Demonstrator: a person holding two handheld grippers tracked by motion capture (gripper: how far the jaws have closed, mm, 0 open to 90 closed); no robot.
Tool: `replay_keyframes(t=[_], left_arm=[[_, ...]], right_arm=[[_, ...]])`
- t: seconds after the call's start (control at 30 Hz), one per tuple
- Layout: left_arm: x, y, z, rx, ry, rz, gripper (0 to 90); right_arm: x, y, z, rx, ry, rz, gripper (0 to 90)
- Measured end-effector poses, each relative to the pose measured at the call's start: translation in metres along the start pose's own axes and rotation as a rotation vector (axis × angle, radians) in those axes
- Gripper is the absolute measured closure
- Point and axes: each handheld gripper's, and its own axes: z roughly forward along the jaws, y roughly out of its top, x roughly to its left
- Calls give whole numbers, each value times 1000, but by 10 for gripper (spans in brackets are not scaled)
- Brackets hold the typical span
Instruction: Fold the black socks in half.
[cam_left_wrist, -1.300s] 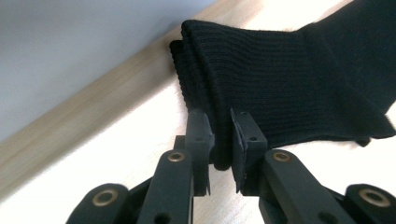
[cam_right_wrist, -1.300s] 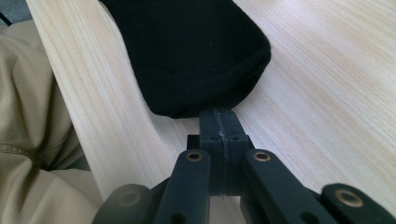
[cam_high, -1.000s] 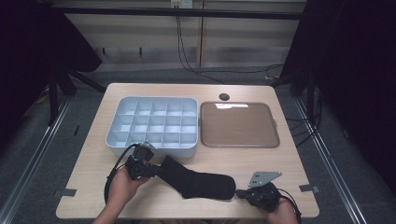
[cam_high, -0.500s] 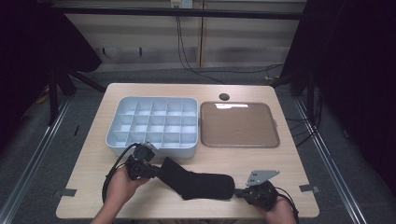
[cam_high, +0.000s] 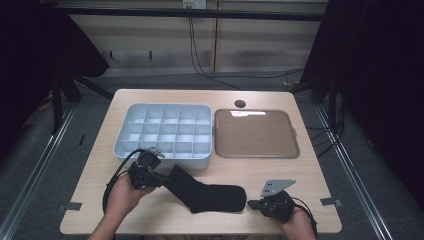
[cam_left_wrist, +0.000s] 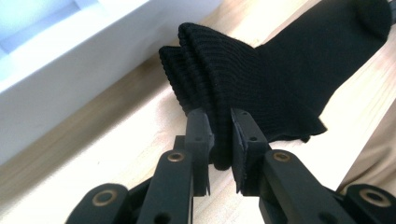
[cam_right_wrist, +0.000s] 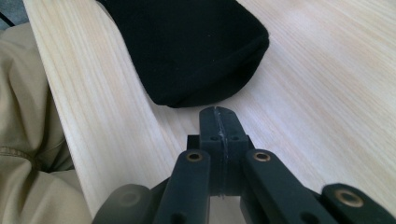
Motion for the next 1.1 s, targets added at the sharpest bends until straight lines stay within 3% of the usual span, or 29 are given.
replay_keyframes(t=[0.47,0.9,1.1], left_arm=[[-13,13,-13,17,6,49,780],[-22,22,-22,10,21,56,783],[-23,22,-22,6,19,47,782]], right_arm=[[0,13,12,4,33,-22,900],[1,23,21,6,57,-38,900],[4,26,21,11,42,-41,900]])
